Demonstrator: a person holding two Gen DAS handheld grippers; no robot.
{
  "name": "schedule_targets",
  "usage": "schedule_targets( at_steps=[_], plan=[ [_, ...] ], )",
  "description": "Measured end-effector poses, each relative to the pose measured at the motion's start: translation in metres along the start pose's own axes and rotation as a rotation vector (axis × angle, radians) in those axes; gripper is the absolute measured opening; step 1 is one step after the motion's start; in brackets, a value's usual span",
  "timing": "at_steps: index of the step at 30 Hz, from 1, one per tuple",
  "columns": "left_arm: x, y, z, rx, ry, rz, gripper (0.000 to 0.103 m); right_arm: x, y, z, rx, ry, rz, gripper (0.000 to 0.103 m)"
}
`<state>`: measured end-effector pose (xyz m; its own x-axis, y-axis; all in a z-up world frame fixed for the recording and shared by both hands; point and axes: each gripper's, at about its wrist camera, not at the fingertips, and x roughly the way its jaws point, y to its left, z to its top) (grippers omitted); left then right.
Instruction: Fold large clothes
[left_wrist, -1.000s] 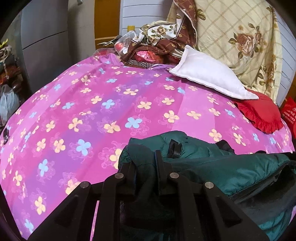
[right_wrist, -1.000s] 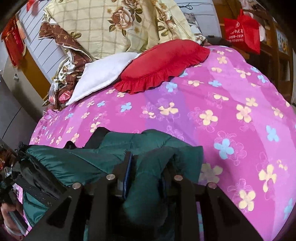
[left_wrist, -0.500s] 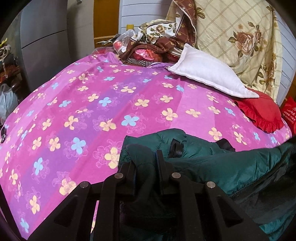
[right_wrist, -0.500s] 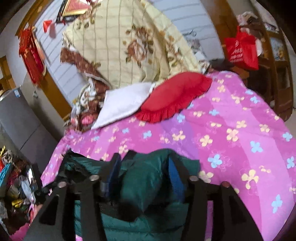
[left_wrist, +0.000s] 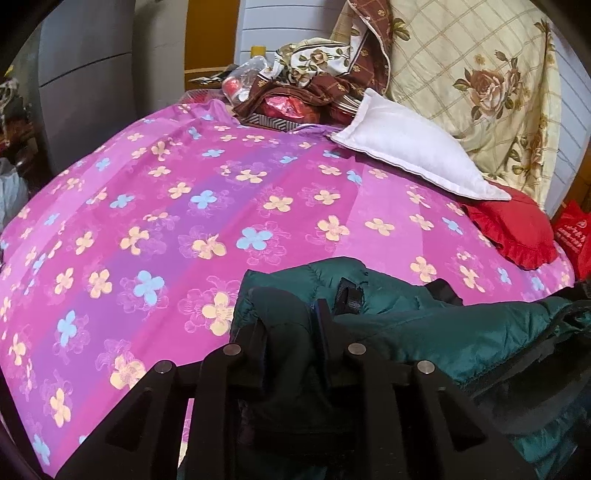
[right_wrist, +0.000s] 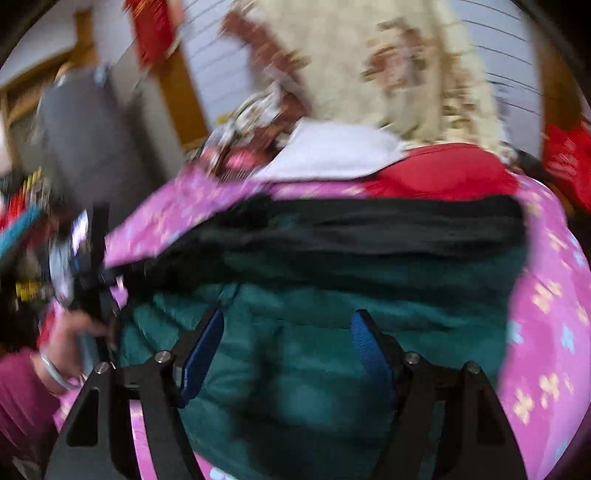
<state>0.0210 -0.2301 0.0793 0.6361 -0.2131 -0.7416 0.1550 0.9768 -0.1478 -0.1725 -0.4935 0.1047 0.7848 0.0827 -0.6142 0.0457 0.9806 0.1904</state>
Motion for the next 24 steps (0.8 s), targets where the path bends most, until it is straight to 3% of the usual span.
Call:
schedule_targets(
  at_steps=[3, 6, 8, 10, 13, 17, 22, 24],
  plan=[
    [-0.011, 0.014, 0.006, -0.059, 0.008, -0.097, 0.016, 0.047, 0.016, 0.009, -0.088, 0.055, -0.110, 0.070],
    [-0.034, 0.029, 0.013, -0.116, -0.021, -0.204, 0.030, 0.090, 0.012, 0.020, -0.077, 0.105, -0.157, 0.070],
    [-0.051, 0.029, 0.015, -0.096, -0.073, -0.202, 0.043, 0.110, 0.010, 0.022, -0.073, 0.127, -0.159, 0.070],
    [-0.068, 0.026, 0.016, -0.060, -0.138, -0.191, 0.045, 0.126, 0.010, 0.023, -0.069, 0.137, -0.175, 0.070],
    [-0.078, 0.018, 0.017, -0.015, -0.157, -0.175, 0.046, 0.141, 0.005, 0.023, -0.047, 0.145, -0.175, 0.070],
    [-0.064, 0.000, 0.015, 0.043, -0.100, -0.143, 0.047, 0.140, 0.000, 0.028, -0.009, 0.157, -0.172, 0.070],
    [-0.042, -0.013, 0.008, 0.066, -0.069, -0.101, 0.047, 0.090, -0.004, 0.030, 0.060, 0.098, -0.115, 0.070],
    [-0.032, -0.016, 0.007, 0.058, -0.052, -0.085, 0.047, 0.066, -0.014, 0.027, 0.065, 0.067, -0.134, 0.070]
  ],
)
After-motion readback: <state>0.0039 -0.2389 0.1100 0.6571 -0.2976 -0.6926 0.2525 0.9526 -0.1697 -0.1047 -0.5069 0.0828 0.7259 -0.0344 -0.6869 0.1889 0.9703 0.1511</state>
